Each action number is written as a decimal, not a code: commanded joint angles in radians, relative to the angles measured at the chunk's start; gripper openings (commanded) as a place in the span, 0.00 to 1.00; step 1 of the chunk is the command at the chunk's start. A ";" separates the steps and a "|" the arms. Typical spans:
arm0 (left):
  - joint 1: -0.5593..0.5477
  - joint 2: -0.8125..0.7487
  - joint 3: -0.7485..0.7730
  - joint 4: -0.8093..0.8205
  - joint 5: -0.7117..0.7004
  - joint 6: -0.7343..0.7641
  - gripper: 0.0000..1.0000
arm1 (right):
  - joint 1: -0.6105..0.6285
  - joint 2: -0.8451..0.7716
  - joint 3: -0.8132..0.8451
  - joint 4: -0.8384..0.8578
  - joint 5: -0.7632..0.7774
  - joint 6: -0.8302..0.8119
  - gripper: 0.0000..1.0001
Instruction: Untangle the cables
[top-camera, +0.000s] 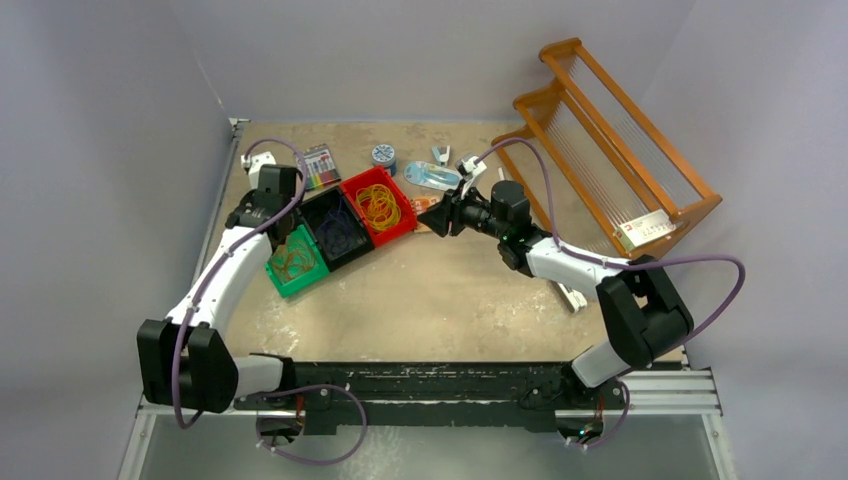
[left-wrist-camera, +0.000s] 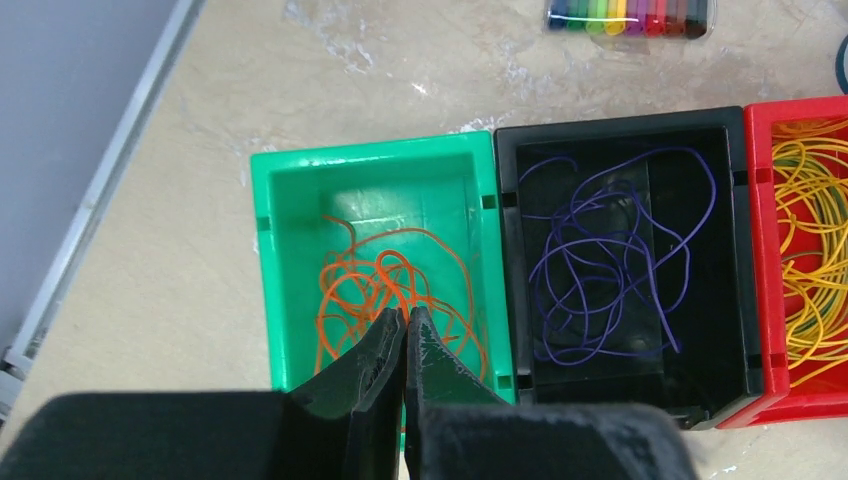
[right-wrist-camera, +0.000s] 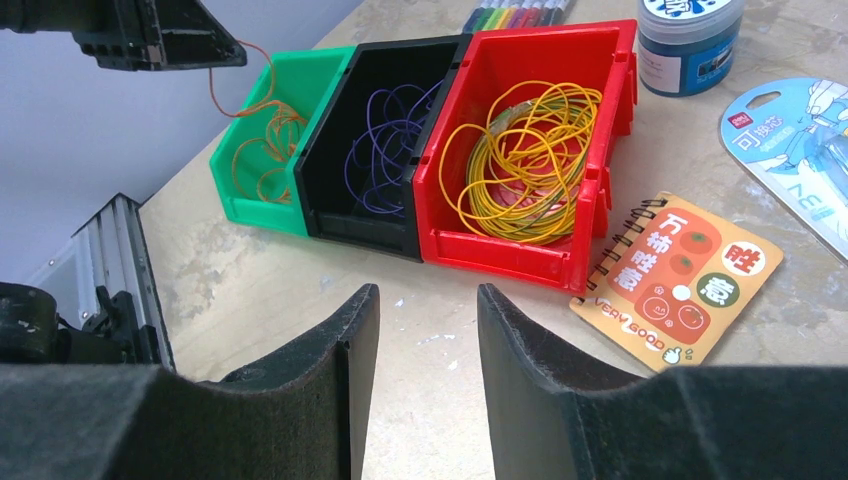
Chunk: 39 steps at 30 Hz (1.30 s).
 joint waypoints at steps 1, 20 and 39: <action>0.007 0.005 -0.030 0.083 0.040 -0.062 0.00 | 0.001 -0.042 0.015 0.022 -0.021 -0.026 0.44; 0.024 0.126 -0.231 0.295 -0.092 -0.283 0.00 | 0.000 -0.055 0.030 -0.002 -0.067 -0.065 0.44; 0.039 0.045 -0.186 0.241 -0.176 -0.316 0.32 | 0.001 -0.067 0.037 -0.041 -0.040 -0.083 0.45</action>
